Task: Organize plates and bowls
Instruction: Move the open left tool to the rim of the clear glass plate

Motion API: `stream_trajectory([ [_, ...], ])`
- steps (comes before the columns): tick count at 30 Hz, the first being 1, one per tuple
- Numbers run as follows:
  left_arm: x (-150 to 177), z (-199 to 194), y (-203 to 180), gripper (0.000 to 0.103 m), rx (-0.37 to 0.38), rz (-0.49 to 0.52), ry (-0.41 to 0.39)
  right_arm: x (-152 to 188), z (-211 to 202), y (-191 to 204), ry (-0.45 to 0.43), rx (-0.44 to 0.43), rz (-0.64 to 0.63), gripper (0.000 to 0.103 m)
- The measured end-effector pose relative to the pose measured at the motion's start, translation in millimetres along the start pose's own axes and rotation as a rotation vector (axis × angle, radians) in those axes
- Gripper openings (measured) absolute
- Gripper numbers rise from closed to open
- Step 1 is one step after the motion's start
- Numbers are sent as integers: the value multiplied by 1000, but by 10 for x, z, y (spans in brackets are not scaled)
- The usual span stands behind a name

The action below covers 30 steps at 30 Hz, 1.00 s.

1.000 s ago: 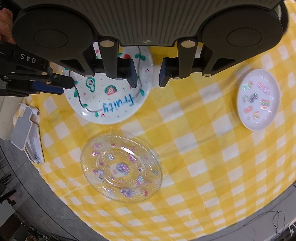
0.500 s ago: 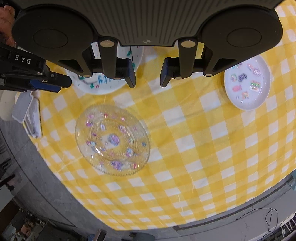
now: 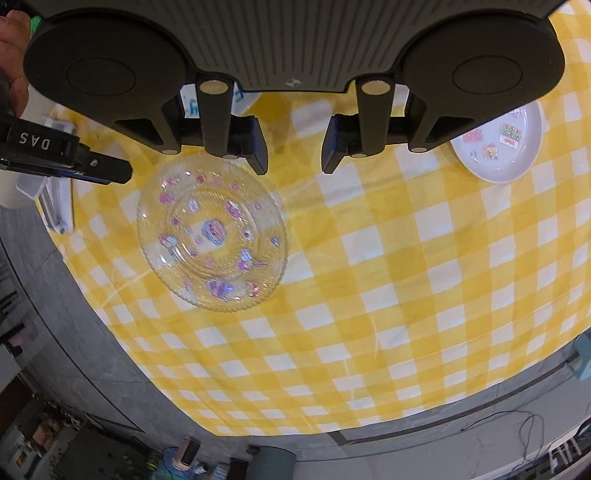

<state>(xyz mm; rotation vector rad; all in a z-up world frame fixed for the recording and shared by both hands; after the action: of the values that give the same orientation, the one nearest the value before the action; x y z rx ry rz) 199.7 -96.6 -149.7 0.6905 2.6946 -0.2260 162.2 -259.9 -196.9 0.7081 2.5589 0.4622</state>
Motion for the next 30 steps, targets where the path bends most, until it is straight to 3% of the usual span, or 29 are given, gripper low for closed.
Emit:
stream_trajectory([
  [6,-43,82,36,43,-11,-25,-3,-86,91,-32,-11,14,-3,36],
  [10,-125,75,36,53,-7,-50,-47,-137,113,-63,-25,21,7,38],
  [30,-200,322,66,53,27,-161,-51,-273,252,-184,-24,-1,90,41],
])
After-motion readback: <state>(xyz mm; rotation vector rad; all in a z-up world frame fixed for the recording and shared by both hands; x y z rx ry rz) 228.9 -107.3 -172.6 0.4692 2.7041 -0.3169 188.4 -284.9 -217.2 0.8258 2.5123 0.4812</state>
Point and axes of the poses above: each gripper's, at about its wrist camera, not at the fingertips, and z roughly the way its jaws point, y to its left, x to its underside, the point moved 10 cm from there along z, roughly the way its jaws point, and after that the axes turned 12 degrees about z, right-handed, at the moved point
